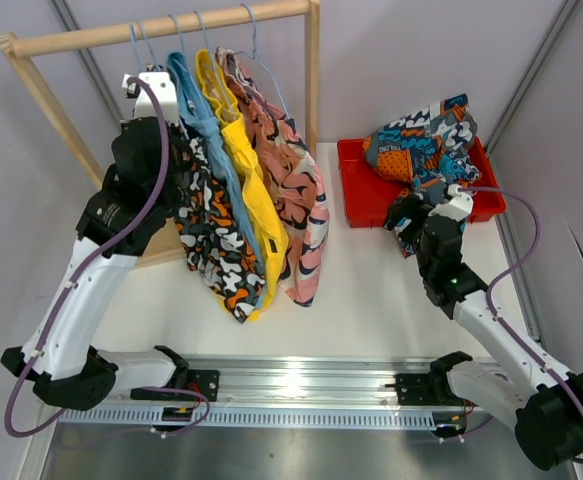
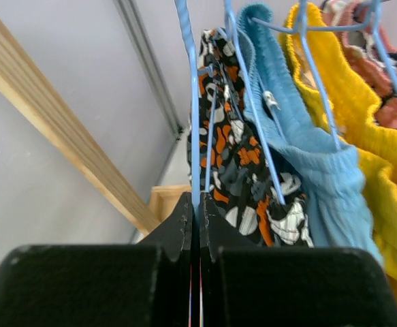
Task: Remove the shorts from the hanger
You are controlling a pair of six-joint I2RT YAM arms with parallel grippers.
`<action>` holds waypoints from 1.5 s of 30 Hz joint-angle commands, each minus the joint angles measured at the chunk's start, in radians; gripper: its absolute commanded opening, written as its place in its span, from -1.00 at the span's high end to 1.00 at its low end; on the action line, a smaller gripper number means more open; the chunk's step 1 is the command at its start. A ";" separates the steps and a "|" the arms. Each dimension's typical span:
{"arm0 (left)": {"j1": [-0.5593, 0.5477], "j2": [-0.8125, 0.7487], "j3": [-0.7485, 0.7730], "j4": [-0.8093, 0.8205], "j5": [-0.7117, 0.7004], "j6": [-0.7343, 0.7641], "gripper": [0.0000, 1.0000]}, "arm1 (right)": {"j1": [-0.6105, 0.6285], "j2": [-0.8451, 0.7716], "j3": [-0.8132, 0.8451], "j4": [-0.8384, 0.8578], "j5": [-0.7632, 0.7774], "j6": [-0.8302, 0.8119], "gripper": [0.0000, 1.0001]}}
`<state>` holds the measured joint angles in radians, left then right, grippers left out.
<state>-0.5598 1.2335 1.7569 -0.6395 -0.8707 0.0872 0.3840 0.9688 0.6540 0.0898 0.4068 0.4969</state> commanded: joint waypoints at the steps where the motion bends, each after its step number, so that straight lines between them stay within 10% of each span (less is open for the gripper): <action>1: 0.038 -0.012 0.058 0.069 -0.050 0.089 1.00 | 0.015 -0.021 0.024 -0.027 -0.005 -0.009 -0.99; 9: 0.087 -0.049 0.056 0.121 -0.097 0.167 1.00 | 0.102 -0.009 0.058 -0.067 0.059 0.005 -0.99; 27: 0.491 0.210 0.239 -0.138 0.375 -0.161 0.97 | 0.268 0.036 0.049 -0.070 0.171 0.029 -0.99; 45: 0.252 -0.072 0.266 -0.400 0.493 -0.296 -0.98 | 0.276 0.016 0.131 -0.154 0.291 -0.029 -0.99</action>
<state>-0.2398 1.1568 1.9358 -0.9821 -0.4469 -0.1505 0.6537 0.9897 0.6914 -0.0631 0.6044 0.5030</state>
